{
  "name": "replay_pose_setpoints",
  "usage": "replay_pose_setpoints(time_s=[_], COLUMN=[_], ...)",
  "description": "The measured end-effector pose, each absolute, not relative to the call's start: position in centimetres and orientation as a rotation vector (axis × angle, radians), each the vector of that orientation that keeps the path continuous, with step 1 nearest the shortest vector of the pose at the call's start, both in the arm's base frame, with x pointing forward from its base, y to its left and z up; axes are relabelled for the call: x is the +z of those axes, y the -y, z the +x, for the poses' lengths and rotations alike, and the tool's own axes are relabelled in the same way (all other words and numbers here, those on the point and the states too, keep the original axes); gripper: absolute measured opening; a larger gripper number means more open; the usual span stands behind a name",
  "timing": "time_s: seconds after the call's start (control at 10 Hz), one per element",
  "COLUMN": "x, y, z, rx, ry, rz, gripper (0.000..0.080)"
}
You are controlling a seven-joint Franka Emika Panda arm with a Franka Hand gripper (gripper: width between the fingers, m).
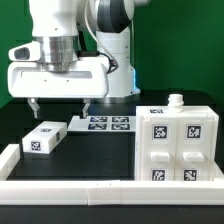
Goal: Assemble cabinet
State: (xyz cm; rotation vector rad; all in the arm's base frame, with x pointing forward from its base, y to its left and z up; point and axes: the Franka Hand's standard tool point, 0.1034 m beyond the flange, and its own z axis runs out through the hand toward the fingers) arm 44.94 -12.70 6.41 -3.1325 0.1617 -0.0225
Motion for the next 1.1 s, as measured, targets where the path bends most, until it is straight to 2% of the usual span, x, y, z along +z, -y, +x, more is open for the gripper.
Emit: replay_pose_setpoints(time_s=[0.4, 0.8, 1.1], x=[4.7, 4.4, 3.0], y=[16.8, 17.0, 16.9], z=[43.0, 43.0, 42.6], rx=[0.032, 0.047, 0.036], ry=[-0.192, -0.211, -0.201], rz=[-3.130, -3.122, -3.139], gripper=[0.0797, 0.0797, 0.0797])
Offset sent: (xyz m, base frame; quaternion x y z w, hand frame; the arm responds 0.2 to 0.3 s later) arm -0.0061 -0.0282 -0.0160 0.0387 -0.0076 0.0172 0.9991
